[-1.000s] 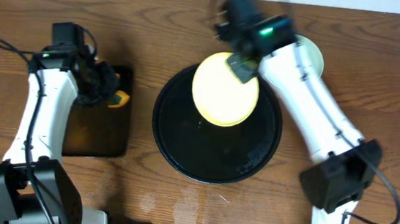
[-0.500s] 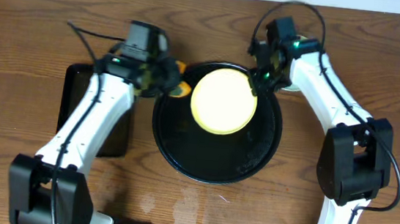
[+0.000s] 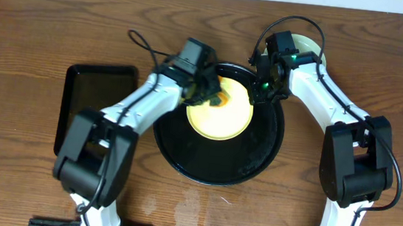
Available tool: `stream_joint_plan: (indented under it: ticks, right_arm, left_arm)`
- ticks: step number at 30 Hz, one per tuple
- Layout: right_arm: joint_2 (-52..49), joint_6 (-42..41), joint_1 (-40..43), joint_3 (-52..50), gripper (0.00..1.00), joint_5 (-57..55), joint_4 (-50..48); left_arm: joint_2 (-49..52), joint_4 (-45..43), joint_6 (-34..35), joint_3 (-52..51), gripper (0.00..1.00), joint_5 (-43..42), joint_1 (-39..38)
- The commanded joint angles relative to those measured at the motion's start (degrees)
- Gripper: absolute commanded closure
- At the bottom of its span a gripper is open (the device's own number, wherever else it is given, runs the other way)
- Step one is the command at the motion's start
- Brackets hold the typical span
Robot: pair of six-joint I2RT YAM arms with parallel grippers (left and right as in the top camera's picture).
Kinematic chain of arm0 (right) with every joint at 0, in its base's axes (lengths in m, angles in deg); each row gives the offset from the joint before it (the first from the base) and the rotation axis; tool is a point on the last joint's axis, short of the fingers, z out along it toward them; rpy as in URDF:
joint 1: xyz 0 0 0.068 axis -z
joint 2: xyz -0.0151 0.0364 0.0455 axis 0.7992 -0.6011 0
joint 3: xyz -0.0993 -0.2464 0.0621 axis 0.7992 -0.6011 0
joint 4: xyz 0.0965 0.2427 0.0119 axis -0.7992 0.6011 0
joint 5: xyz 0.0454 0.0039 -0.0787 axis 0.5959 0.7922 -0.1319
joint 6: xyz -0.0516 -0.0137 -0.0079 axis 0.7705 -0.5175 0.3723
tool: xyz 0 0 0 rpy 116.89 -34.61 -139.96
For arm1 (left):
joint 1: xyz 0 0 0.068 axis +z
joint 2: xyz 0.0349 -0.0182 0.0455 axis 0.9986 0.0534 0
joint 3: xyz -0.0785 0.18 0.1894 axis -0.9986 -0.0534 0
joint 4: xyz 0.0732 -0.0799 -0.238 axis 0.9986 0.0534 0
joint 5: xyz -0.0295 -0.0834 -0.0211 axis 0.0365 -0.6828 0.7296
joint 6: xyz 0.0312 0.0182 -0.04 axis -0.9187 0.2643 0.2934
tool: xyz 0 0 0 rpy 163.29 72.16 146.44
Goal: Clean dirty plates on tray and stack at the side
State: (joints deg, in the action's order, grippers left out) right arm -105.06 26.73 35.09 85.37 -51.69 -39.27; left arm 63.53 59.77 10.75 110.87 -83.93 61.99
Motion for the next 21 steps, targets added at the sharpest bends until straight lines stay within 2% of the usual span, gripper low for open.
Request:
stream_joint_plan:
  ticks: [1,6,11,17,21]
  right_arm:
    - [-0.17,-1.03,-0.5,-0.26,0.99,1.16,-0.13]
    - [-0.17,-1.01,-0.46,-0.26,0.99,1.14,-0.09]
    - [-0.17,-0.98,-0.46,-0.26,0.99,1.14,0.07]
    - [-0.17,-0.98,-0.44,-0.26,0.99,1.11,0.55]
    - [-0.17,-0.98,-0.46,-0.26,0.99,-0.02,1.46]
  left_arm:
    - [1.49,-0.48,3.08,-0.26,0.93,3.72,-2.56]
    - [3.69,0.74,3.17,-0.26,0.93,5.77,-4.15]
    - [4.11,9.25,9.16,-0.26,0.92,12.52,-3.89]
    - [4.07,13.57,9.29,0.46,0.93,12.68,-1.97]
    - [3.74,20.46,9.27,2.99,0.93,19.41,-0.52]
